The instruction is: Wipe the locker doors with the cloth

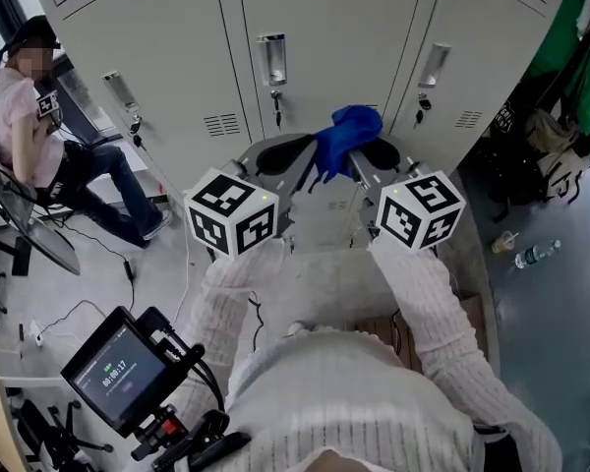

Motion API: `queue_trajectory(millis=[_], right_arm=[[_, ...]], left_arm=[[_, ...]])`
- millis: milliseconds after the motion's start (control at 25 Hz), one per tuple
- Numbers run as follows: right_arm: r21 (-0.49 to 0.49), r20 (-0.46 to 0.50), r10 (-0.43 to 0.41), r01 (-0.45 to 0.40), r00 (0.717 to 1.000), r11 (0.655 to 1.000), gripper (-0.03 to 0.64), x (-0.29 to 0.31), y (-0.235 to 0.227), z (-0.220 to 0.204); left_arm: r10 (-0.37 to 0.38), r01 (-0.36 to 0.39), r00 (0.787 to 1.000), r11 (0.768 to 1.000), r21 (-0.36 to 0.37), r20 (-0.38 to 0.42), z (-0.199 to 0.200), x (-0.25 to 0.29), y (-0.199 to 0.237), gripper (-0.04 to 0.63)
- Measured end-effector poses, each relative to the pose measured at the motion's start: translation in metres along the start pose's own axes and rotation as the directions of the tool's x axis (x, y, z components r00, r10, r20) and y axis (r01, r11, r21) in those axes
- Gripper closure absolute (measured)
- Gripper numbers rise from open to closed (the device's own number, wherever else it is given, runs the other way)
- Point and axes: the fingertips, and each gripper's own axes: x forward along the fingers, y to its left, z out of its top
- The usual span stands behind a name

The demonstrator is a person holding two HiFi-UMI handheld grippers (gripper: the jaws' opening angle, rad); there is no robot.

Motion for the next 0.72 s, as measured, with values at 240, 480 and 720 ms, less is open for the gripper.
queue_trajectory(millis=[240,480,720], right_arm=[[-0.025,-0.032,0.022,-0.023,0.999,0.999,0.563,-0.006,0.01,-0.01],[0.011,-0.023,-0.015,0.015,1.0,1.0,0.565,-0.012,0.004,-0.019],[0.014,-0.04,-0.019,0.02,0.999,1.0,0.565,-0.017,0.006,-0.025]], left_arm=[[-0.009,0.01,1.0,1.0,-0.021,0.01,-0.002,-0.005,-0.007,0.595],[-0.034,0.033,0.999,0.999,-0.041,-0.014,-0.013,0.001,-0.014,0.594],[-0.019,0.019,1.0,0.997,-0.071,0.002,-0.016,-0.001,-0.011,0.595]])
